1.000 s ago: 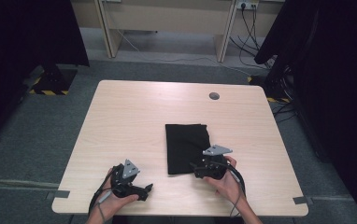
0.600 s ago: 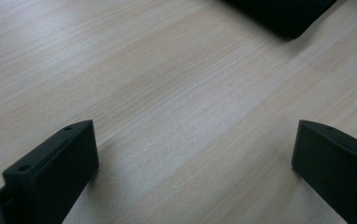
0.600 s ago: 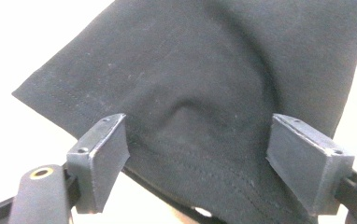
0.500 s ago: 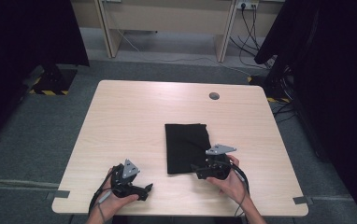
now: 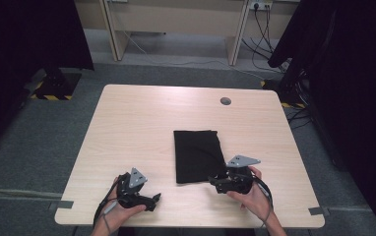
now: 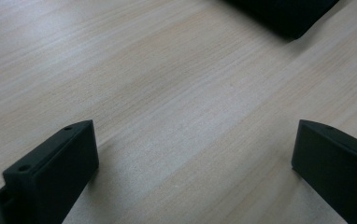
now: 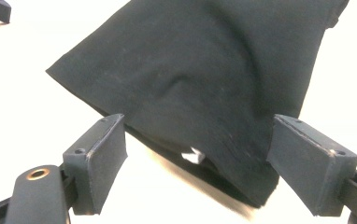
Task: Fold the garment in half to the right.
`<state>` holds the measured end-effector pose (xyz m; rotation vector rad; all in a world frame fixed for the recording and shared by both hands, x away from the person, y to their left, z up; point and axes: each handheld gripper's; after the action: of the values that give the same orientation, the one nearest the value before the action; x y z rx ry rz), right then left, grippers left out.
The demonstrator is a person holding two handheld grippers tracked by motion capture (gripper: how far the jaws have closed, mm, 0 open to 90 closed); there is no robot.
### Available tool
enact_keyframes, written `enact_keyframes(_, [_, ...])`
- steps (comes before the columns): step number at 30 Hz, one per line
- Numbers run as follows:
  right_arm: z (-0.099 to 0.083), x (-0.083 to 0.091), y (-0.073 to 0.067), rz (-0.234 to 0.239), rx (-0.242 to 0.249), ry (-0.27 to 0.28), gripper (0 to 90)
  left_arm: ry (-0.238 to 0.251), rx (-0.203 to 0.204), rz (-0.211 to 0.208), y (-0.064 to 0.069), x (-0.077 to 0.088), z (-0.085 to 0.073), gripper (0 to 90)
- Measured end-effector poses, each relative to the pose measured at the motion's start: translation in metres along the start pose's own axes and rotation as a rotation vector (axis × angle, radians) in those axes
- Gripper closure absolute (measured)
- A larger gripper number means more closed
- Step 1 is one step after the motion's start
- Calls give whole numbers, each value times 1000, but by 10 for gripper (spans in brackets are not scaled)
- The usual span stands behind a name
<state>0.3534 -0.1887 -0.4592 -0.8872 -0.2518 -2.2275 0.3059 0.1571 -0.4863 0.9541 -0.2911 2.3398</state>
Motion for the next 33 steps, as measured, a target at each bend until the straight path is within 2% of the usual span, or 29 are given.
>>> enact_keyframes(8, [-11,11,6,2,-9,5,200,1,6,3,0,0,0,0])
enact_keyframes(22, [-27,25,19,-24,-29,10,199,2,9,8,-1,0,0,0])
enact_keyframes(33, [-42,30,20,-18,-44,-8,197,2,12,11,-1,0,0,0])
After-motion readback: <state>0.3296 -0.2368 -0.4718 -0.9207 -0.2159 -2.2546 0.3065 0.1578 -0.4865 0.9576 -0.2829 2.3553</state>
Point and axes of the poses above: each handheld gripper's, and its own axes: x roughly backward along the jaws, z roughly out of its top, y roughly to its right
